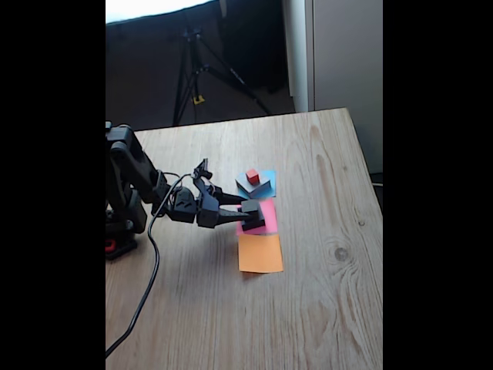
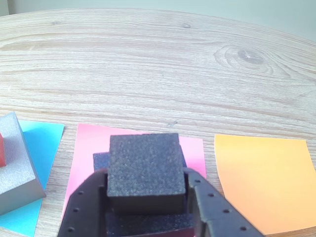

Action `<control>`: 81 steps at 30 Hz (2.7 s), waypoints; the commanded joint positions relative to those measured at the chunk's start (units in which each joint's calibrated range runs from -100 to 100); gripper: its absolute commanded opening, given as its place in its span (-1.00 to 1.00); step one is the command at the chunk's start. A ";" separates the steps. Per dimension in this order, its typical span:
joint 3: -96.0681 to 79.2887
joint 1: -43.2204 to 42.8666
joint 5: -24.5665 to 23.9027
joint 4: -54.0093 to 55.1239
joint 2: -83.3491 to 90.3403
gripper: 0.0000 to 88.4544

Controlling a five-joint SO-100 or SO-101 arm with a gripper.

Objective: Tower of hanoi

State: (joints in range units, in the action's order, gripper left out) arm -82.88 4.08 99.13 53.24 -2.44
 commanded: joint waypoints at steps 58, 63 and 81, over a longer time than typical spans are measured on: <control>107.33 13.18 -1.31 -149.03 29.54 -0.97; 93.06 16.44 0.87 -141.02 33.63 -0.97; 26.06 22.04 0.87 -85.25 48.24 -0.97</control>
State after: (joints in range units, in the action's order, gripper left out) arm -46.20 25.66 99.31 -46.52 42.54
